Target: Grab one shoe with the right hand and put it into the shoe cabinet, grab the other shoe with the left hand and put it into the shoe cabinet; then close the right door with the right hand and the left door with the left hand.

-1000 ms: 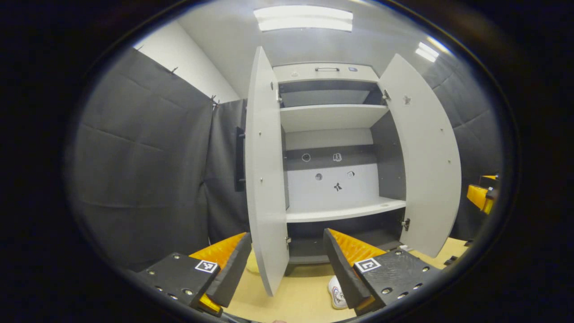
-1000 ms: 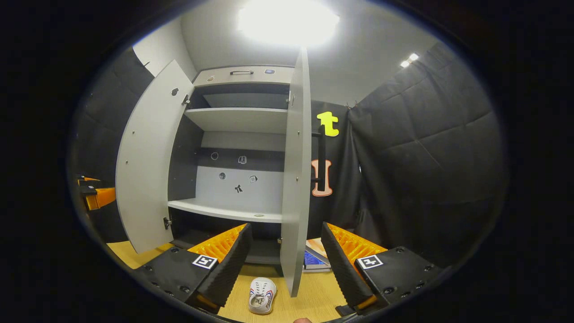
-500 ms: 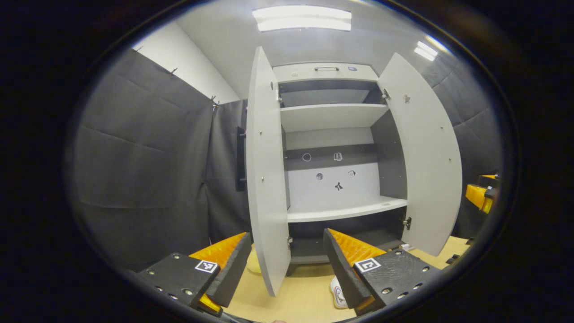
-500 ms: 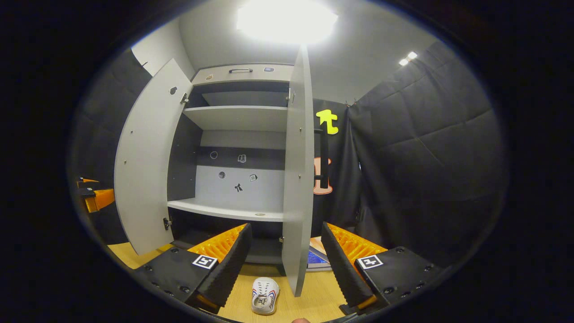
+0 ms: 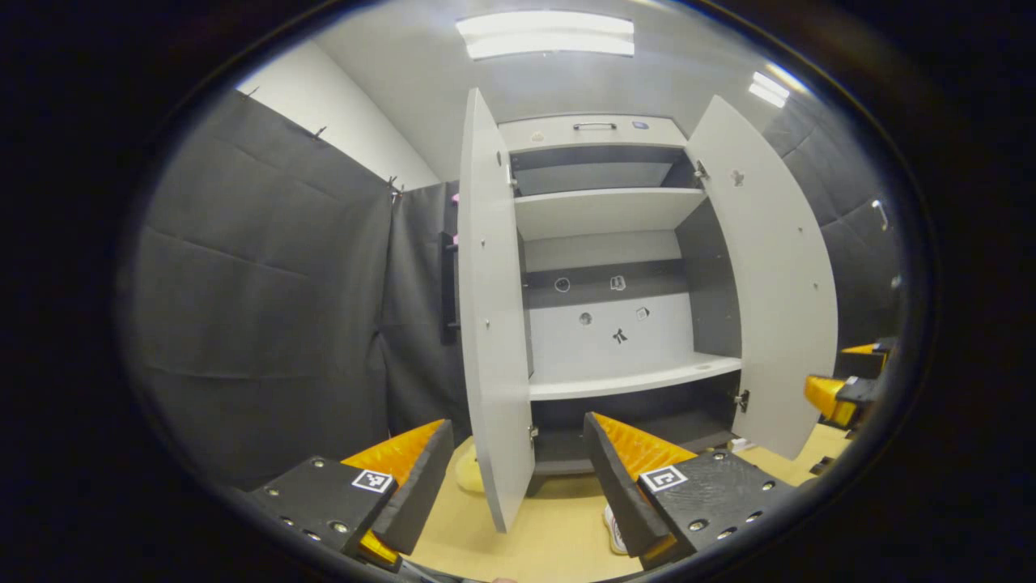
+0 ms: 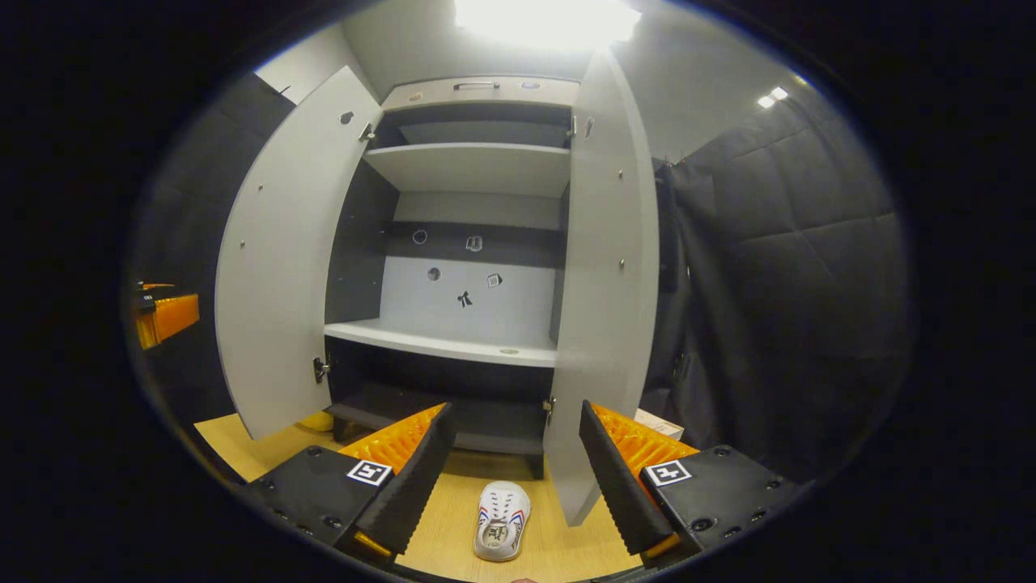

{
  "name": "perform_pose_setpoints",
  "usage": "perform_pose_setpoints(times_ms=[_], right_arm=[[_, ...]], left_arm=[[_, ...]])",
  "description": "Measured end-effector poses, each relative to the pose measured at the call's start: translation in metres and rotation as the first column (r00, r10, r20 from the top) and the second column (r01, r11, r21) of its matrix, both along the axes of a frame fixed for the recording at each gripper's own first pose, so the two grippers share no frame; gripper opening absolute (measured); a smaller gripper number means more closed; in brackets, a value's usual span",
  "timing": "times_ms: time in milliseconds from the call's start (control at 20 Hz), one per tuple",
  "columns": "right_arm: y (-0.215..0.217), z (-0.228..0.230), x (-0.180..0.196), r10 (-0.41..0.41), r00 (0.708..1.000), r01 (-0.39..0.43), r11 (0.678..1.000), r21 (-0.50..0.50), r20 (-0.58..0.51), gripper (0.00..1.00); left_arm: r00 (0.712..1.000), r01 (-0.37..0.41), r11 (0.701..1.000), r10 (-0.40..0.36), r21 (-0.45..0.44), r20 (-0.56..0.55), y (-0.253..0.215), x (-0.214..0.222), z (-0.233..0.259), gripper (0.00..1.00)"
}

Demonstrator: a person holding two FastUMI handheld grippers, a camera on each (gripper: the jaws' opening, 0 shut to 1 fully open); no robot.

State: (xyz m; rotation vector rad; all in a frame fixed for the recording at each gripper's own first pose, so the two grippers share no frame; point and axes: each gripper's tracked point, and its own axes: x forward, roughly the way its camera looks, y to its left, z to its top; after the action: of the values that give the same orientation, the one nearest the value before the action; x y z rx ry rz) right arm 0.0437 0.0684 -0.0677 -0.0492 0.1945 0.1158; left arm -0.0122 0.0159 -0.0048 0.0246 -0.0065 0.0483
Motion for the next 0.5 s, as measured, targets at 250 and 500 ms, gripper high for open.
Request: perform_pose_setpoints(times_ms=[250, 500], right_arm=[[0.017, -0.057, 0.02, 0.048, 0.987, -0.052, 0.998, -0.023, -0.154, 0.98], [0.02, -0.118, 0.037, 0.05, 0.95, -0.059, 0.998, -0.02, -0.309, 0.98]], left_arm=[[1.0, -0.028, 1.0, 0.028, 0.013, -0.013, 0.005, -0.007, -0.001, 0.94], [0.997, -0.071, 0.997, 0.073, 0.042, -0.026, 0.014, -0.018, -0.002, 0.94]])
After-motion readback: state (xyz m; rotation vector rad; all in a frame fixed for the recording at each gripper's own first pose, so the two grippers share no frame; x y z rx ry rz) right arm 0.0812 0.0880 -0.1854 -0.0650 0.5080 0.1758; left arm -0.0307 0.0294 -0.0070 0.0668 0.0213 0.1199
